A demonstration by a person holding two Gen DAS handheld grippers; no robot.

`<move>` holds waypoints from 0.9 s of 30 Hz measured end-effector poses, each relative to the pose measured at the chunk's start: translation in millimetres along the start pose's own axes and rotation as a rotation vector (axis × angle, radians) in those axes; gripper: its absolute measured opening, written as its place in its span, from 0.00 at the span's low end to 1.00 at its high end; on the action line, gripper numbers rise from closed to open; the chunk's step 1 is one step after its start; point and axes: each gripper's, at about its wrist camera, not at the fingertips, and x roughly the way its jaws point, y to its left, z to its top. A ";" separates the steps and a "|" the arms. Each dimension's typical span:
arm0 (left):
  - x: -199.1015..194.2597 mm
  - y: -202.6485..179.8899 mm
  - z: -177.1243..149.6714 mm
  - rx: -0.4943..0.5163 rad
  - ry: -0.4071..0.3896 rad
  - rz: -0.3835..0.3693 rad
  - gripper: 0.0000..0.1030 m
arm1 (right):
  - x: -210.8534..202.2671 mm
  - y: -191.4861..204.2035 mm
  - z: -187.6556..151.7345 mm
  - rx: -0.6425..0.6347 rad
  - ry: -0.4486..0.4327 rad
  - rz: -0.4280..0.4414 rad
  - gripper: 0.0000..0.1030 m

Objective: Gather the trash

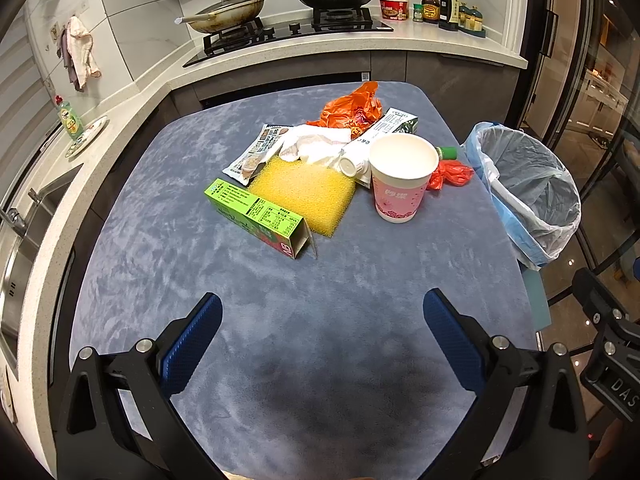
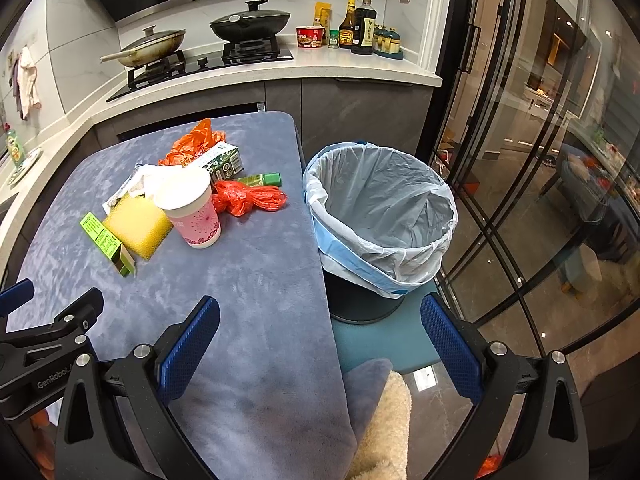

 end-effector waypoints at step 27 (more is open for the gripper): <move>-2.8 2.5 2.3 -0.003 -0.009 0.010 0.93 | -1.6 1.3 0.5 0.001 0.001 0.002 0.94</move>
